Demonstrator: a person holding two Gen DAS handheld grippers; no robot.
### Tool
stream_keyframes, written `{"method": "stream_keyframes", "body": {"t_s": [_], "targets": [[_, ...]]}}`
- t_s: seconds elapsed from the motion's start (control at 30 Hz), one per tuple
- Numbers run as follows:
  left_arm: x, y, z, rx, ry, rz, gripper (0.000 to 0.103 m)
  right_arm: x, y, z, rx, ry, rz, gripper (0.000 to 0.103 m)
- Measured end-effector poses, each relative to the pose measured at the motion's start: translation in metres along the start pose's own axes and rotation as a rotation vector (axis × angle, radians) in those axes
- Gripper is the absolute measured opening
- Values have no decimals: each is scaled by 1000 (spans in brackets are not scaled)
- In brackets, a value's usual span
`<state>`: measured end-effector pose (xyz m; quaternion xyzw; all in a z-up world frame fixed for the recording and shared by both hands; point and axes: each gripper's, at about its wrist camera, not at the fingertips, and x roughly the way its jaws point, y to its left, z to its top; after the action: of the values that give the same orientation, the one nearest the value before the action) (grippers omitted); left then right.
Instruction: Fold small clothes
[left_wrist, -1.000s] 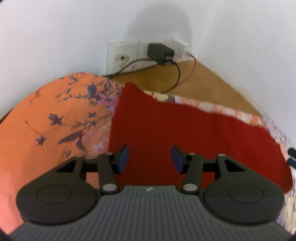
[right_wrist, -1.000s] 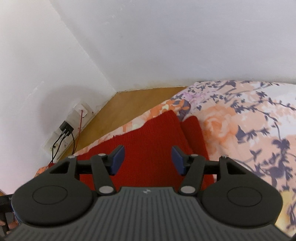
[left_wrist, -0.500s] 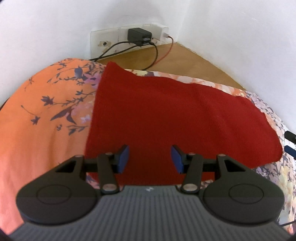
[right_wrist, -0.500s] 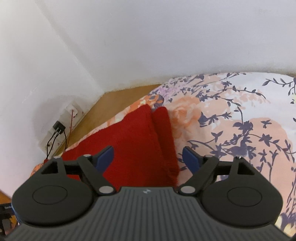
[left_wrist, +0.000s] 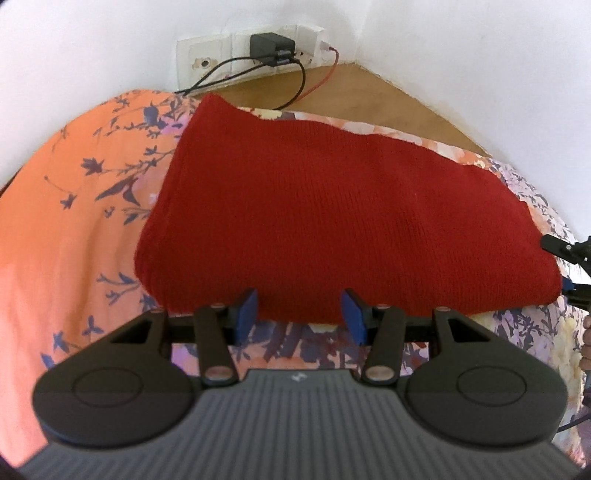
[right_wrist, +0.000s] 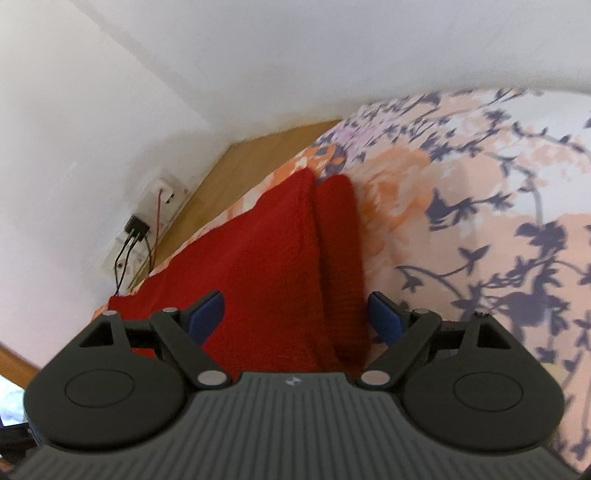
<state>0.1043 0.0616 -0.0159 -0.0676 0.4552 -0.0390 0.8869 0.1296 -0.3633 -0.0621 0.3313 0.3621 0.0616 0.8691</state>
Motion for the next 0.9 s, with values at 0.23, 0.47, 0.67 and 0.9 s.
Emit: {"method": "stream_keyframes", "body": {"t_s": [0.23,0.47,0.67,0.9], "targets": [[3,-5,-9,-28,23,43,52,15,-4,1,2,7,55,90],[5,-7,-19,-33,31,74,52,18,-19,2,50,-32,147,87],[8,-3,-20,-30,46,68,52,20,-29,1,115,-42,139,39],[8,3,-16,-8,57,74,52,15,-34,0,176,-67,178,31]]}}
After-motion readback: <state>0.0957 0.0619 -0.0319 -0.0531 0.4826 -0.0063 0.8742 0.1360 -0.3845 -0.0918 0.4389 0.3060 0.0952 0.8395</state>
